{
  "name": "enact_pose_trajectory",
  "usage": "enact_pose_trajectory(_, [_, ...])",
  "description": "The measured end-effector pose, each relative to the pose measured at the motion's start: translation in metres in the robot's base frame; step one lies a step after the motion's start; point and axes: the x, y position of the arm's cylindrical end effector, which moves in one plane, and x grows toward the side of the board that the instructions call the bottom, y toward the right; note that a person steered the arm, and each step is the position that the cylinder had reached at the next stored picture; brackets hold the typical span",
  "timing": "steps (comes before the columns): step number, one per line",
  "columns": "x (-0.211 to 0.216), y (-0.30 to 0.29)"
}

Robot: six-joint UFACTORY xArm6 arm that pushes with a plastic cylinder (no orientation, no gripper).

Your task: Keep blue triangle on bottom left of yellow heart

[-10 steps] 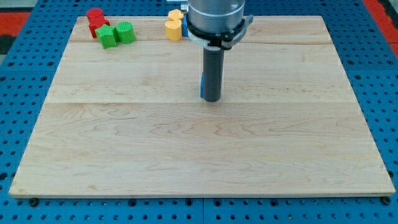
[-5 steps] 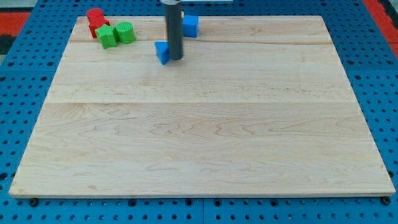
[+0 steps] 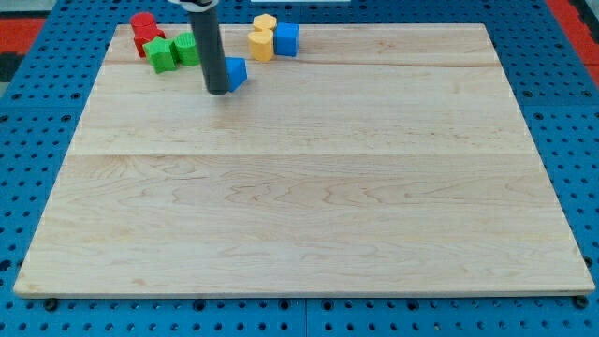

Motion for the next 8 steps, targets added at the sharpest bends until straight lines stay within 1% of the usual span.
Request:
enact_pose_trajectory(2, [0.0, 0.0])
enact_pose_trajectory(4, [-0.006, 0.02])
enact_pose_trajectory(5, [-0.006, 0.018])
enact_pose_trajectory(6, [-0.008, -0.022])
enact_pose_trajectory(8, [-0.025, 0.011])
